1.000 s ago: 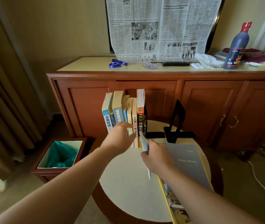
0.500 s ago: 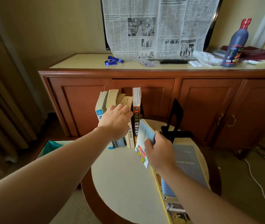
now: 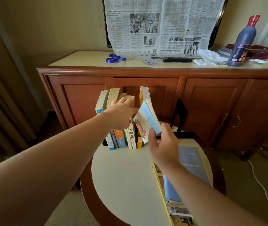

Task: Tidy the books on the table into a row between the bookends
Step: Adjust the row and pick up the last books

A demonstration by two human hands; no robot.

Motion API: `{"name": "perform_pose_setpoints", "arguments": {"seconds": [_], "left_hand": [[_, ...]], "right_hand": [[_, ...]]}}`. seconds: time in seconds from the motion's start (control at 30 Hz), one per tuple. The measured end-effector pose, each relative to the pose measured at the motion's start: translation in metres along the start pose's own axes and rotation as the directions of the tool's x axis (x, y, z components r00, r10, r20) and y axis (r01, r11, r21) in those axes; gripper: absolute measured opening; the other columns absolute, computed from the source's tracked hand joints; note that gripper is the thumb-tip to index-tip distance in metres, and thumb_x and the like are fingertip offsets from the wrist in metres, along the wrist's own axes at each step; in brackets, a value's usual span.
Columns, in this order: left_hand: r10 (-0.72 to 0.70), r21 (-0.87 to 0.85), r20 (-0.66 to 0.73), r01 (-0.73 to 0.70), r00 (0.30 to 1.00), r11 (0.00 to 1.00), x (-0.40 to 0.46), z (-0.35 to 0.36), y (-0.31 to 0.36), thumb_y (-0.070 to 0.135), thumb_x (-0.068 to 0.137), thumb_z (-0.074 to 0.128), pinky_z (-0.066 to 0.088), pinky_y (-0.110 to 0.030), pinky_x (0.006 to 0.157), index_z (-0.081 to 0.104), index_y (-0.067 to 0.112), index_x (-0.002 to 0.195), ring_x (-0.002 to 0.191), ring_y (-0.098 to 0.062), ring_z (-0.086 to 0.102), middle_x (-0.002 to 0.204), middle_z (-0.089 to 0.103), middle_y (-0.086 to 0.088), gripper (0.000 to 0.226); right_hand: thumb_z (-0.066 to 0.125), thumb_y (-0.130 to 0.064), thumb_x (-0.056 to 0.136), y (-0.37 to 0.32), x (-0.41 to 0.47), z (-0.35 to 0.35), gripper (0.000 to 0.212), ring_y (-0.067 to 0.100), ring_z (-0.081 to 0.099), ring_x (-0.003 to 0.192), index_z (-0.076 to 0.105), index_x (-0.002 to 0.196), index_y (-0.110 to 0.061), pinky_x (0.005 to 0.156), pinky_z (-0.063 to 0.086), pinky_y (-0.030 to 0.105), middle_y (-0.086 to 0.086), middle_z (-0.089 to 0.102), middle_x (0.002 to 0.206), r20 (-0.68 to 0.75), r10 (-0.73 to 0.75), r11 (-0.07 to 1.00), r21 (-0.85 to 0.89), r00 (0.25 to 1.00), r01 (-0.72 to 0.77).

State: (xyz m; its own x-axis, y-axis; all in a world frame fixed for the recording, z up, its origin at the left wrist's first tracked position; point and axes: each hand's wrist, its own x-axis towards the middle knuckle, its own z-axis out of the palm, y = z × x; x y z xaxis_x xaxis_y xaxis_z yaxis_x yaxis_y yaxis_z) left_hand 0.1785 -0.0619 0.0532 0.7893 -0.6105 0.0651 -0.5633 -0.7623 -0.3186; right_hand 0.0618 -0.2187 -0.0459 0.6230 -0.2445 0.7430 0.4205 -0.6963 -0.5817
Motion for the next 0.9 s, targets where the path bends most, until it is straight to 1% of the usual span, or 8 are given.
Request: {"name": "perform_pose_setpoints", "arguments": {"seconds": [0.07,0.2,0.3,0.4,0.47,0.57,0.67,0.9], "left_hand": [[-0.007,-0.026,-0.004,0.007,1.0,1.0,0.002,0.002,-0.003,0.023,0.09,0.064,0.037,-0.05,0.11,0.052,0.028,0.142,0.128,-0.028,0.04,0.136,0.043,-0.007,0.053],[-0.036,-0.187,-0.047,0.026,0.998,0.982,0.006,0.001,-0.005,0.019,0.092,0.067,0.038,-0.043,0.107,0.055,0.021,0.131,0.127,-0.025,0.042,0.132,0.046,-0.003,0.04],[-0.068,-0.33,-0.101,0.031,0.993,0.944,0.007,0.002,-0.006,0.012,0.091,0.07,0.039,-0.033,0.094,0.048,0.026,0.11,0.119,-0.022,0.048,0.113,0.045,0.004,0.032],[-0.145,-0.475,-0.105,0.079,0.984,0.877,0.005,0.007,-0.004,0.005,0.087,0.073,0.052,-0.034,0.085,0.046,0.024,0.135,0.107,-0.023,0.061,0.112,0.059,0.004,0.058],[-0.168,-0.505,-0.118,0.086,0.979,0.859,0.002,0.011,-0.003,0.004,0.087,0.074,0.059,-0.041,0.084,0.033,0.025,0.152,0.102,-0.024,0.065,0.116,0.067,-0.002,0.079],[-0.203,-0.539,-0.175,0.079,0.963,0.839,-0.003,0.02,-0.003,0.006,0.088,0.074,0.058,-0.042,0.092,0.037,0.021,0.147,0.115,-0.028,0.064,0.127,0.067,-0.005,0.071],[-0.219,-0.542,-0.205,0.076,0.954,0.837,-0.006,0.027,-0.002,0.006,0.092,0.072,0.054,-0.045,0.105,0.04,0.023,0.143,0.135,-0.031,0.055,0.133,0.067,-0.007,0.063],[-0.235,-0.548,-0.233,0.073,0.944,0.833,-0.004,0.027,-0.002,0.005,0.09,0.075,0.059,-0.035,0.091,0.039,0.025,0.146,0.114,-0.022,0.065,0.128,0.069,-0.002,0.07]], "right_hand": [[0.051,-0.042,0.106,-0.001,0.003,0.008,0.033,0.011,0.063,0.099,0.05,0.093,-0.012,0.052,0.059,0.025,0.009,0.06,0.099,-0.003,-0.022,1.0,-0.015,1.0,0.022],[0.064,-0.024,0.102,0.008,0.009,0.024,0.017,0.02,0.064,0.089,0.06,0.103,-0.008,0.061,0.063,0.04,0.008,0.061,0.101,0.059,0.12,0.991,-0.059,0.991,-0.117],[0.061,-0.024,0.104,0.005,0.016,0.03,0.034,0.021,0.068,0.097,0.056,0.136,-0.017,0.079,0.063,0.042,0.001,0.064,0.115,0.177,0.252,0.968,-0.064,0.951,-0.244],[0.058,-0.025,0.105,0.006,0.021,0.037,0.049,0.024,0.069,0.107,0.044,0.152,-0.022,0.086,0.06,0.043,0.003,0.067,0.13,0.235,0.235,0.97,-0.126,0.943,-0.21],[0.059,-0.024,0.105,0.009,0.022,0.043,0.043,0.029,0.07,0.096,0.05,0.147,-0.02,0.076,0.06,0.046,0.007,0.071,0.11,0.253,0.167,0.975,-0.189,0.953,-0.12],[0.064,-0.024,0.103,0.014,0.025,0.054,0.044,0.027,0.069,0.079,0.054,0.145,-0.019,0.061,0.058,0.04,0.007,0.07,0.09,0.278,0.079,0.973,-0.229,0.957,-0.013],[0.065,-0.027,0.102,0.019,0.028,0.059,0.05,0.025,0.069,0.08,0.052,0.149,-0.02,0.064,0.06,0.039,0.007,0.072,0.091,0.31,0.064,0.97,-0.244,0.949,0.015],[0.056,-0.025,0.107,0.02,0.032,0.068,0.051,0.026,0.069,0.082,0.044,0.156,-0.024,0.075,0.062,0.045,0.011,0.07,0.091,0.408,0.091,0.958,-0.285,0.908,0.032]]}}
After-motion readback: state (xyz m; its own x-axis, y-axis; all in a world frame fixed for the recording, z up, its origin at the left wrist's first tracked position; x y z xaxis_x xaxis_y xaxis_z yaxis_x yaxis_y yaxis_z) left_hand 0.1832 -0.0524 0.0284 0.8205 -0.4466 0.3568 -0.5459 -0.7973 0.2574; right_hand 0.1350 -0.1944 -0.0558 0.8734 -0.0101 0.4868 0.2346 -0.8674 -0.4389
